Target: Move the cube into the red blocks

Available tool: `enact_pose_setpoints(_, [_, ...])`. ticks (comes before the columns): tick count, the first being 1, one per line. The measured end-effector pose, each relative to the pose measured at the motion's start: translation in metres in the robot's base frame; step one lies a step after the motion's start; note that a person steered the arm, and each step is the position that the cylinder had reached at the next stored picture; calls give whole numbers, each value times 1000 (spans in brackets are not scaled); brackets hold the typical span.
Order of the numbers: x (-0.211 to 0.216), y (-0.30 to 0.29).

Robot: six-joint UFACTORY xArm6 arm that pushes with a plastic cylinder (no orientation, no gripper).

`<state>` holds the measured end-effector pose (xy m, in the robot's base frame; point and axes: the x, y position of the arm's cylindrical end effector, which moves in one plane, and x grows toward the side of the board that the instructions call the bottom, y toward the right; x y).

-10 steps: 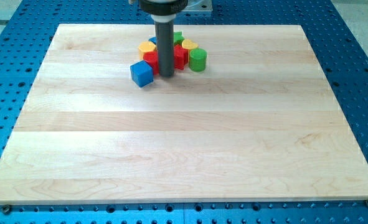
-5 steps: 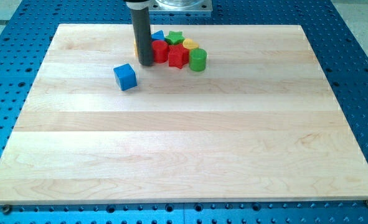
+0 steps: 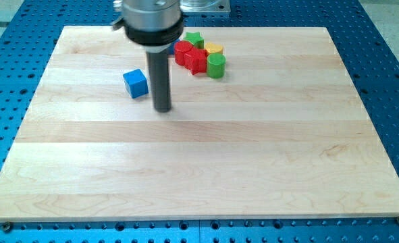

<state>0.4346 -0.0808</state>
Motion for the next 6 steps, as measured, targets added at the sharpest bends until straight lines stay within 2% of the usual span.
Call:
enact_pose_setpoints(1, [-52,-25])
enact_pose_setpoints(2, [-62,-17])
enact_pose_setpoints(3, [-51,-80])
enact_pose_setpoints(4, [-71,-100])
enact_pose_setpoints(5, [-86,-63])
enact_pose_setpoints(6, [-73,-40])
